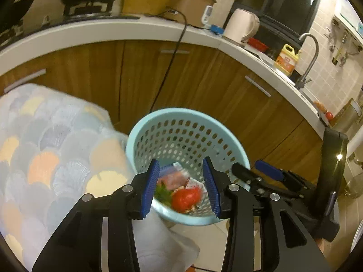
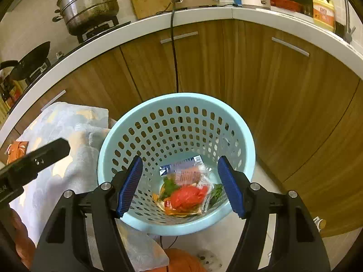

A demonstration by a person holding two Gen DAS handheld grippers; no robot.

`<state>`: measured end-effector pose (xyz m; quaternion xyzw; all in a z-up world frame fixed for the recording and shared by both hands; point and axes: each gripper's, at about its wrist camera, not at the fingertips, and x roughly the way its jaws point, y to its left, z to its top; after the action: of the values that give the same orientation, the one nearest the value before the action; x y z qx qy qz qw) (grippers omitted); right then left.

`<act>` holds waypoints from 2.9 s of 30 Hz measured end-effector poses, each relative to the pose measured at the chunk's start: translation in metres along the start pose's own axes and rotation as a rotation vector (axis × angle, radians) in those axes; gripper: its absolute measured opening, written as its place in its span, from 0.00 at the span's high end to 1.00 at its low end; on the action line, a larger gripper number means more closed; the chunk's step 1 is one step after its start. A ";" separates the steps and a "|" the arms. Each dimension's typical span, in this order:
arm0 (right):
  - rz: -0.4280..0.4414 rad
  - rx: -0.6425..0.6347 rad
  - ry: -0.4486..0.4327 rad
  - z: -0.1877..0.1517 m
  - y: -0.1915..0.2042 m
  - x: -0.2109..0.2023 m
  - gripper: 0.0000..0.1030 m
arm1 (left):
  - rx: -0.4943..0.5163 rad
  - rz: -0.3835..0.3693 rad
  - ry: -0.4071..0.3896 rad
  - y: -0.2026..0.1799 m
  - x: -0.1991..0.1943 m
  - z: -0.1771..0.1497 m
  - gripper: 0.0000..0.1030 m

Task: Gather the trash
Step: 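Carry the stalk and red bag over the blue basket and release both, then grasp the white panda cup with the left tool while the right tool grasps the orange wrapper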

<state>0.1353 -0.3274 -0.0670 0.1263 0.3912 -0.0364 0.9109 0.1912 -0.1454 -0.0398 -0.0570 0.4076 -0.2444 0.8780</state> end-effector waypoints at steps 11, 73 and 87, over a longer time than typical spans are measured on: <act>0.076 -0.125 -0.072 -0.001 0.051 -0.035 0.37 | -0.013 0.023 -0.076 0.022 -0.053 -0.009 0.57; 0.609 -0.407 0.324 -0.029 0.404 0.068 0.82 | -0.601 0.151 -0.232 0.361 -0.173 -0.043 0.35; 0.479 -0.486 0.194 -0.021 0.350 0.027 0.84 | -0.488 0.387 -0.155 0.327 -0.149 -0.023 0.37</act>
<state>0.1968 0.0173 -0.0301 -0.0033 0.4326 0.2844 0.8556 0.2177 0.2141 -0.0503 -0.2058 0.3894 0.0374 0.8970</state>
